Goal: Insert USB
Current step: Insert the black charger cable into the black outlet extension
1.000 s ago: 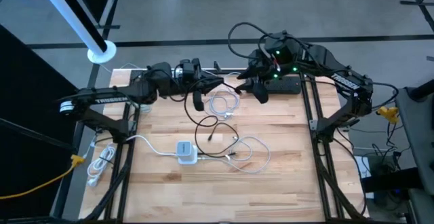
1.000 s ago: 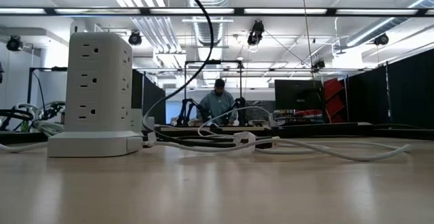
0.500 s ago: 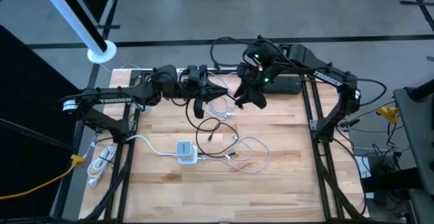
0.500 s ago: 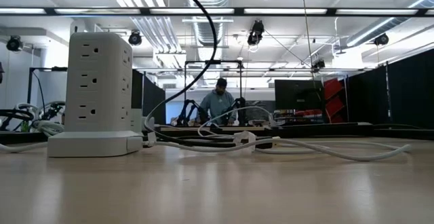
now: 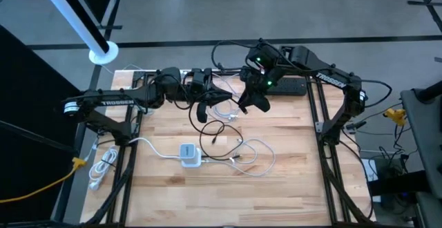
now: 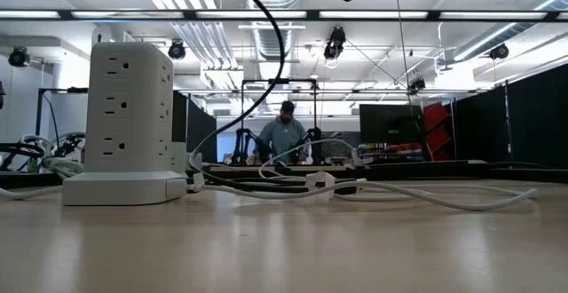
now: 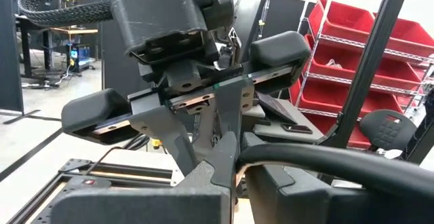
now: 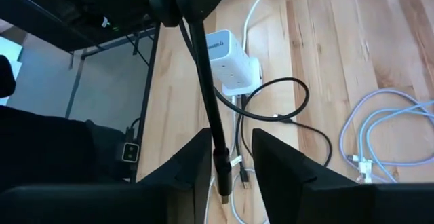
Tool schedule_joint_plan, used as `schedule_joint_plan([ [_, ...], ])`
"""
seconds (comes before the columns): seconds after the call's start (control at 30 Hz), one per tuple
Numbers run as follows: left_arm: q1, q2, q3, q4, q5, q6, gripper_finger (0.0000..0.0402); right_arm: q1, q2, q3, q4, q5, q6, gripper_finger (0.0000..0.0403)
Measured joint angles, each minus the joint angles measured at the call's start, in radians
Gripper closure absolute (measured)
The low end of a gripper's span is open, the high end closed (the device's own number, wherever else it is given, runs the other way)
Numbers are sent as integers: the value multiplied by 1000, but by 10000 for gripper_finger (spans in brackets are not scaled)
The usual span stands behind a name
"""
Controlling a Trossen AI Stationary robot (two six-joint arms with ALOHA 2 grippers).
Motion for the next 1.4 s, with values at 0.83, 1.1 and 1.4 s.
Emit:
schedule_joint_plan([
  [0.83,6,-4,0,-182,-10,28,301,1,-16,-2,119,32,-86,402],
  [1.1,21,-10,0,-305,-10,31,264,-52,-61,-2,136,134,-135,403],
  [1.4,107,-40,0,-492,-9,60,272,-223,-236,-357,371,124,-133,401],
])
